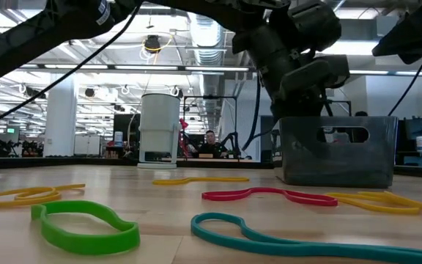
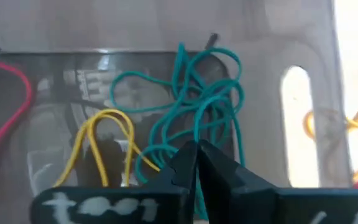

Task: Pick and place items into bin
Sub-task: Put the blue rubber band into the black bin

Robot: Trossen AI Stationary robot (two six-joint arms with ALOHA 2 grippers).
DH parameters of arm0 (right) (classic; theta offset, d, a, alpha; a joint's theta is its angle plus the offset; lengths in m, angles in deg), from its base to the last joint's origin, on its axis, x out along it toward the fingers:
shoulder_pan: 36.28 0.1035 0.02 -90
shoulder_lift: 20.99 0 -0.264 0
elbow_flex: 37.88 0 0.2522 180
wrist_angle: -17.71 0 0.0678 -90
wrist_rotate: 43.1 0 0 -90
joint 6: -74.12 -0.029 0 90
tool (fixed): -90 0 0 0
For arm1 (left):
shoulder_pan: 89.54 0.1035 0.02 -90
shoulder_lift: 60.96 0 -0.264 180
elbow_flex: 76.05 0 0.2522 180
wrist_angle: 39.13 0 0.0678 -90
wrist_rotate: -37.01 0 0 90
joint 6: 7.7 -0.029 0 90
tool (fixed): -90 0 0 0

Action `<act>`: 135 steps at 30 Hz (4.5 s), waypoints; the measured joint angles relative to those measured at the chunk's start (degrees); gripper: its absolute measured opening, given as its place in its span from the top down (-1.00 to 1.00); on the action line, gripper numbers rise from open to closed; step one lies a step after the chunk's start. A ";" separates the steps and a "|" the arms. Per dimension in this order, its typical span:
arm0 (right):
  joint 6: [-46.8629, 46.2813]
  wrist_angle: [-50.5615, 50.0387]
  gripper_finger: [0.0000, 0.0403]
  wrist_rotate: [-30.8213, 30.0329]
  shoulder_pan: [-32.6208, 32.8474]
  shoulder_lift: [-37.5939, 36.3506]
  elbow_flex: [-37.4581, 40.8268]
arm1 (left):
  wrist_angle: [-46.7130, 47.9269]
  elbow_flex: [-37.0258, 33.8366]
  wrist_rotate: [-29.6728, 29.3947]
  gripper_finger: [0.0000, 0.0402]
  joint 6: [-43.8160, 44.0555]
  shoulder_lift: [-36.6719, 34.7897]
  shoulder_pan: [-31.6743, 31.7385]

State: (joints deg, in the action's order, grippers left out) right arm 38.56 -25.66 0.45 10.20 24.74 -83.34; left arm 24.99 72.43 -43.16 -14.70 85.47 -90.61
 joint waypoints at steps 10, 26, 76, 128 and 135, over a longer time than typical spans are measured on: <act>0.01 -0.02 0.46 0.06 0.00 0.00 0.02 | 1.32 0.17 -0.53 0.71 -1.80 -0.21 0.14; -7.43 -0.24 0.46 -0.08 -3.24 6.67 1.22 | 13.32 0.28 -15.93 0.77 -2.59 -30.72 -0.64; -5.53 13.73 0.47 39.02 -7.79 73.64 -46.38 | -41.49 -97.16 -33.01 0.79 16.27 -99.34 -14.14; -1.49 1.83 1.00 24.69 -4.58 62.90 -46.25 | -44.07 -97.13 -34.32 0.79 16.78 -99.19 -17.71; -3.63 -16.15 1.00 13.31 -4.96 48.44 -46.24 | -43.67 -97.11 -34.32 0.79 17.11 -99.19 -17.71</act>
State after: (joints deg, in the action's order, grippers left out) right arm 34.92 -41.81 13.76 5.24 73.18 -129.58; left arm -18.68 -24.68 -77.48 2.41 -13.71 -108.32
